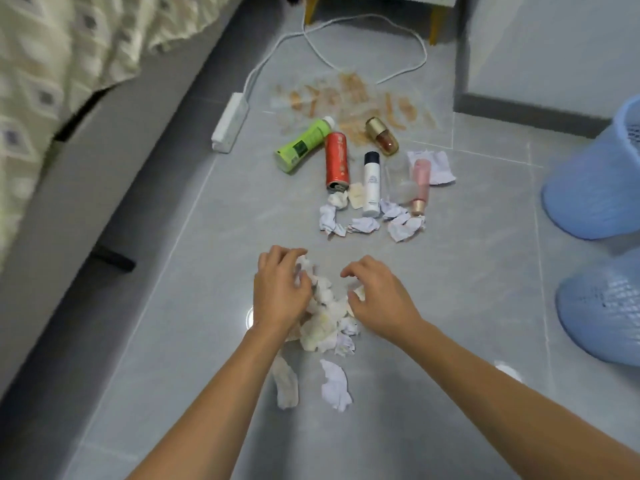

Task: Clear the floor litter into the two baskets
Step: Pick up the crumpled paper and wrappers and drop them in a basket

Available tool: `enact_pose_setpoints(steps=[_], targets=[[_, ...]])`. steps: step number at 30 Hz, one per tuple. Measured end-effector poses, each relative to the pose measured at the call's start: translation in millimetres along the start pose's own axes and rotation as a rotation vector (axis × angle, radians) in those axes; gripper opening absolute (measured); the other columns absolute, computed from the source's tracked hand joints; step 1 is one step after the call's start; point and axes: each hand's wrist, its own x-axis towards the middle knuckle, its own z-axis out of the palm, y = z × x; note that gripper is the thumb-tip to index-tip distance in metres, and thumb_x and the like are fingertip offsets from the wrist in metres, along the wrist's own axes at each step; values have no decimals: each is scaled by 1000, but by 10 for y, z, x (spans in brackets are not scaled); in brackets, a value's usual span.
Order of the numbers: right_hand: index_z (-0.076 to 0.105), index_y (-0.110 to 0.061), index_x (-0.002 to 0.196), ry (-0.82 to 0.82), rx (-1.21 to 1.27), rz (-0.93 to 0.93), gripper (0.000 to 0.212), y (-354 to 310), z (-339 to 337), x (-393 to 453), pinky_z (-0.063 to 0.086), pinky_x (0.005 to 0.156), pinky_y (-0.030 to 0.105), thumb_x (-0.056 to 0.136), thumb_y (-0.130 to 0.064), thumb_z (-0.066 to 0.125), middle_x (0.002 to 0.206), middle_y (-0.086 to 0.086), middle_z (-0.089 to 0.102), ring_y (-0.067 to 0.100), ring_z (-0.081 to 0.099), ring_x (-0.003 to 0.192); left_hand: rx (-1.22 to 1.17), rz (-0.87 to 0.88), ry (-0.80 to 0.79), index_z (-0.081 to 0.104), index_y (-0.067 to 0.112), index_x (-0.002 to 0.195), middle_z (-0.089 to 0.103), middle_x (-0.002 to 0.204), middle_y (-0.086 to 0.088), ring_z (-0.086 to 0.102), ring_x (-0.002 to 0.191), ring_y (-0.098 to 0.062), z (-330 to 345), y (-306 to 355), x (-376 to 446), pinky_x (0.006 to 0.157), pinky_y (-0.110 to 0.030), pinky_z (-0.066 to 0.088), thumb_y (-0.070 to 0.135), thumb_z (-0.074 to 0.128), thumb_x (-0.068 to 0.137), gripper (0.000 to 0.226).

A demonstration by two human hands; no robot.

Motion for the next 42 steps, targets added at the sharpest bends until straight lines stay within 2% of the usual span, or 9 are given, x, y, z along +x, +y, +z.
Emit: enact_pose_setpoints(steps=[4,8,11,16,21,26,33,38,42], targets=[[55,-23,134,-137,-40,-41,46,-168,357,223,50,93,40,90,-26,67,128,-1,50,25,48,120,35,-81,-39,57,29,139,48,140,2,44,126,-25,24,-452,-56,95,-49,50,14,60,86,55],[46,-28,144,-112,-23,-79,57,-226,602,412,50,93,40,91,-23,66,137,-2,45,25,45,121,31,-60,-165,50,36,146,35,157,5,34,140,-22,89,-664,26,107,-46,40,19,54,96,53],[46,-30,145,-94,-64,-96,57,-212,713,530,48,91,37,93,-28,67,139,-6,46,24,43,118,59,-33,-166,55,35,140,46,142,6,42,129,-22,98,-722,95,102,-47,45,22,56,95,46],[59,-22,118,-68,-134,-128,31,-167,791,617,42,71,33,90,-21,71,120,-1,46,26,50,104,29,-58,-163,60,30,112,46,110,9,46,109,-15,100,-712,113,82,-37,53,33,69,90,24],[66,-17,112,-46,-15,-25,31,-4,681,620,37,72,30,84,-17,78,103,-1,48,28,60,89,-26,-77,-84,57,29,95,47,97,7,51,86,-14,64,-661,69,69,-28,44,45,66,93,18],[71,-21,108,21,87,31,30,70,307,618,43,78,30,79,-18,79,100,0,59,21,59,92,-42,-62,-34,56,28,89,48,93,8,52,78,-7,-52,-495,170,63,-23,36,21,65,91,12],[74,-22,102,299,242,84,29,125,-691,385,47,81,25,75,-16,85,102,-5,67,12,59,88,-102,200,-82,56,30,93,57,90,7,54,79,-4,-214,557,569,68,-31,42,22,66,92,14],[75,-24,97,564,279,177,28,457,-1733,-118,47,74,17,72,-15,84,93,-14,64,6,60,79,-182,439,-174,59,29,94,62,83,4,55,73,-9,-104,1814,745,64,-34,47,19,68,93,14],[76,-26,99,816,278,331,30,1014,-2540,-663,53,79,24,72,-17,85,96,-8,71,7,64,80,-224,636,-283,57,30,92,61,74,5,59,68,-11,314,2923,666,68,-38,46,26,67,93,11]])
